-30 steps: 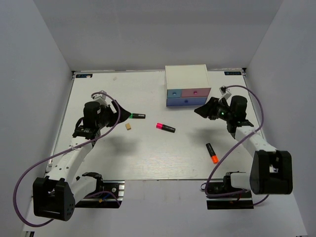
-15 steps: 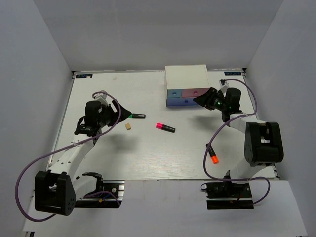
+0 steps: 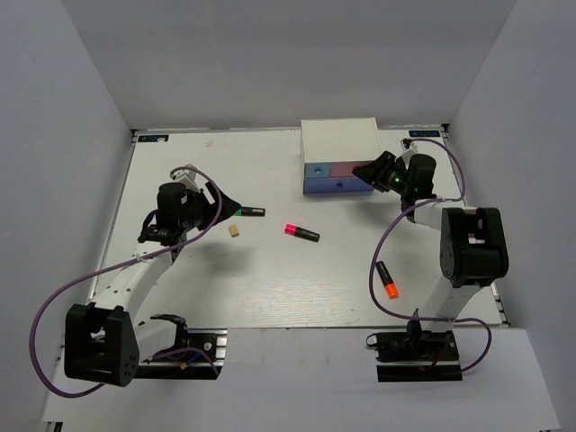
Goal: Sort the stationery into containers
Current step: Open the drawer in the storage box.
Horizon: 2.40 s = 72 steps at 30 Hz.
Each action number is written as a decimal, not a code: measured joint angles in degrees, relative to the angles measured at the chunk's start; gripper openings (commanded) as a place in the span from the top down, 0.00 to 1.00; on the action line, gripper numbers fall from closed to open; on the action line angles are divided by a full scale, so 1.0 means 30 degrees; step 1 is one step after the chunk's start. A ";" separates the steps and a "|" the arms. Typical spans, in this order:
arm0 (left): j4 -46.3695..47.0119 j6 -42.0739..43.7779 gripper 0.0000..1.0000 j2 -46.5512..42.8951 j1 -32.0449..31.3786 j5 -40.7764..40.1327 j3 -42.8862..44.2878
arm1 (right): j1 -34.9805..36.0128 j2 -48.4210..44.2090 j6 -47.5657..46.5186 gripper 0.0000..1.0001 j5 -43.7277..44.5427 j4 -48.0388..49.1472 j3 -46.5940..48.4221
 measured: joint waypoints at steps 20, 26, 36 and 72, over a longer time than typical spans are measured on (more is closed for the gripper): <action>0.0000 -0.0029 0.14 0.0080 0.0000 0.0000 0.0000 | 0.0109 0.0984 0.0488 0.56 0.0291 0.0619 0.0721; -0.0007 -0.0138 0.14 0.0080 0.0000 0.0000 0.0000 | 0.0328 0.1319 0.0568 0.56 0.0321 0.0670 0.0758; 0.0000 -0.0138 0.14 0.0131 0.0000 0.0000 0.0000 | 0.0619 0.1603 0.0678 0.59 0.0364 0.0678 0.1151; 0.1180 -0.1078 0.19 0.1093 -0.0291 0.1297 -0.0007 | 0.0714 -0.1457 0.0743 0.88 0.0984 0.1195 -0.2754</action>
